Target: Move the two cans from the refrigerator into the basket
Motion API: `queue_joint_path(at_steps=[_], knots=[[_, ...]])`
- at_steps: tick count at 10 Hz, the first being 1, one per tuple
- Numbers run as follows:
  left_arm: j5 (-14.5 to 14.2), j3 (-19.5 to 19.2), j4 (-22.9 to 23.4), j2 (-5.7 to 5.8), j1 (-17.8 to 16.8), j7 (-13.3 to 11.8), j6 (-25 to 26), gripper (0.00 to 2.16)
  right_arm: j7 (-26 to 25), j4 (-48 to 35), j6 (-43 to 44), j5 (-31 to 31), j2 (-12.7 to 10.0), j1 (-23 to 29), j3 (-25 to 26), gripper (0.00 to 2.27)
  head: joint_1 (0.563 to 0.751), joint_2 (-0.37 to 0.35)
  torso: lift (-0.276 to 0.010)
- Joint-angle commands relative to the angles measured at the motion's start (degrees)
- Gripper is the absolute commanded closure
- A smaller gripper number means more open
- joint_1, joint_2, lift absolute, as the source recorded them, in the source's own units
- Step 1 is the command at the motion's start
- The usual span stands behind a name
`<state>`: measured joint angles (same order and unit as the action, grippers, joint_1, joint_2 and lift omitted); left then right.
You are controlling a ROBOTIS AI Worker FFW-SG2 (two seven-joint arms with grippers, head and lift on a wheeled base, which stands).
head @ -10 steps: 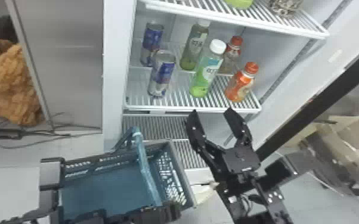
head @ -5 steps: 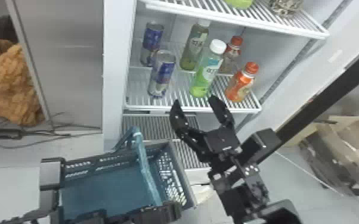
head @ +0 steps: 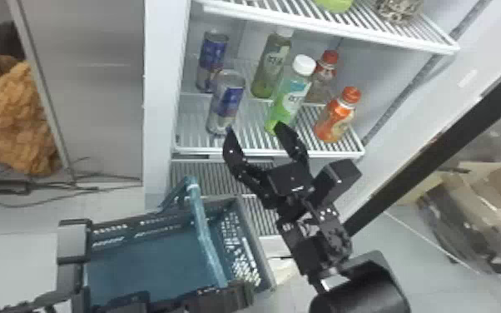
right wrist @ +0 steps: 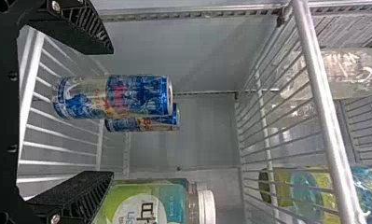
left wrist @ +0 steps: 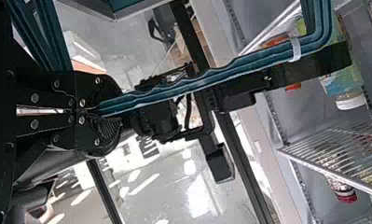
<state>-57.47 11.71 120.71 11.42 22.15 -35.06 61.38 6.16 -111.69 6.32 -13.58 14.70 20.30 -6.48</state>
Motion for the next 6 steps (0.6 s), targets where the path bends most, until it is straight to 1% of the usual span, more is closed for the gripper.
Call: queue_joint_path(at_steps=[1,3,6], knots=[[-0.23,0.17,0.01,0.00,-0.08,0.08,-0.07,1.22,0.25,2.21,0.01,-0.02,0.15,-2.72,-0.60,0.07,0.695,-0.350,-0.276],[-0.23,0.29,0.01,0.09,-0.22,0.08,-0.07,1.22,0.96,4.74,0.01,-0.02,0.41,-6.80,-2.09,0.07,0.695,-0.350,-0.276],[-0.23,0.40,0.01,0.09,-0.50,0.17,-0.07,1.22,0.87,7.98,0.01,0.10,0.41,-10.60,-3.12,0.07,0.695,-0.350,-0.276]])
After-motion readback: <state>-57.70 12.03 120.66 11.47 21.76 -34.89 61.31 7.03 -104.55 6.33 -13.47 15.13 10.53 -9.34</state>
